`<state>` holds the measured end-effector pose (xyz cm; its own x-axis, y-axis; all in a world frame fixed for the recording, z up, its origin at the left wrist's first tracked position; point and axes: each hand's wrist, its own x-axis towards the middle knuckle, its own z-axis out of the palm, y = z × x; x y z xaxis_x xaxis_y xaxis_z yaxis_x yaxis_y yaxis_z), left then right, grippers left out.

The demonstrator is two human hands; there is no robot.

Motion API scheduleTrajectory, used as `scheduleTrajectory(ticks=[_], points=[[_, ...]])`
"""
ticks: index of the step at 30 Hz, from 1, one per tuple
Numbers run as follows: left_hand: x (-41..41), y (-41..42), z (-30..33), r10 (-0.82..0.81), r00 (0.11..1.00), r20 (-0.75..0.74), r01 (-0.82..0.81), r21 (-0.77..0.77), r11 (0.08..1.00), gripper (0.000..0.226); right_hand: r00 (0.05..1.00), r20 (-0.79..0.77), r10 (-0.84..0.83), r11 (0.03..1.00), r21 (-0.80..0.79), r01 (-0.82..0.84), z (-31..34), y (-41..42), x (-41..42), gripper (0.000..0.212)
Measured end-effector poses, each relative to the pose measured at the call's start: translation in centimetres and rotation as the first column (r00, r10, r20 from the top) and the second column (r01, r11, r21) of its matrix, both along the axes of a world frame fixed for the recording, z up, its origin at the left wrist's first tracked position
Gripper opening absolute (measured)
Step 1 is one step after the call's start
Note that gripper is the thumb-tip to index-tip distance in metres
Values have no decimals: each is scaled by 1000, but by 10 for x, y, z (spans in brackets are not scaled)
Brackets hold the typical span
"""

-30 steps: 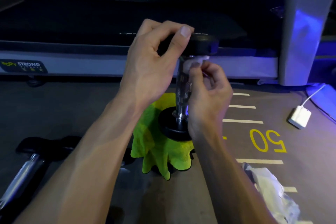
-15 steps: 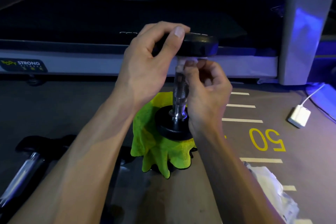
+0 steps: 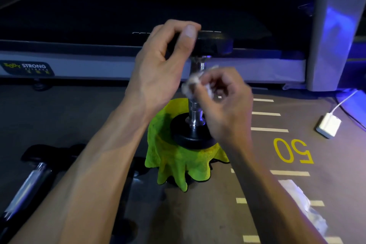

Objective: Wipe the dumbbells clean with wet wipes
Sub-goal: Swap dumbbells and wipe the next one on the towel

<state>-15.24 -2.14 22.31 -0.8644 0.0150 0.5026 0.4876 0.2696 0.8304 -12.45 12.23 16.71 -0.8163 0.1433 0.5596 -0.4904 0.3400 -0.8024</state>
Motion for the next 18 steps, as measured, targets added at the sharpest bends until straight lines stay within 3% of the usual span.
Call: scheduleTrajectory(ticks=[2, 5, 7, 11, 12, 15, 18], points=[[1, 0, -1, 7, 1000, -3, -7, 6, 1000, 24, 1000, 22, -21, 977, 213, 16, -14, 5, 20, 20], [2, -2, -2, 0, 1000, -3, 0, 19, 1000, 28, 989, 144, -26, 953, 302, -19, -20, 8, 36, 19], [5, -2, -1, -14, 1000, 0, 14, 27, 1000, 29, 992, 121, -43, 973, 230, 14, -8, 7, 25, 18], [7, -2, 1, -21, 1000, 7, 21, 29, 999, 28, 999, 38, 3, 998, -63, 0, 19, -1, -1, 8], [7, -2, 1, -24, 1000, 8, 23, 33, 999, 27, 999, 36, 10, 999, -41, -8, 15, -2, 3, 9], [4, -4, -1, -17, 1000, 10, 17, 70, 997, 24, 994, 113, 2, 972, 235, -29, -7, 5, 27, 17], [4, -7, -3, -27, 1000, 11, 26, 99, 995, 21, 981, 193, 22, 937, 337, -88, -7, 26, 27, 17]])
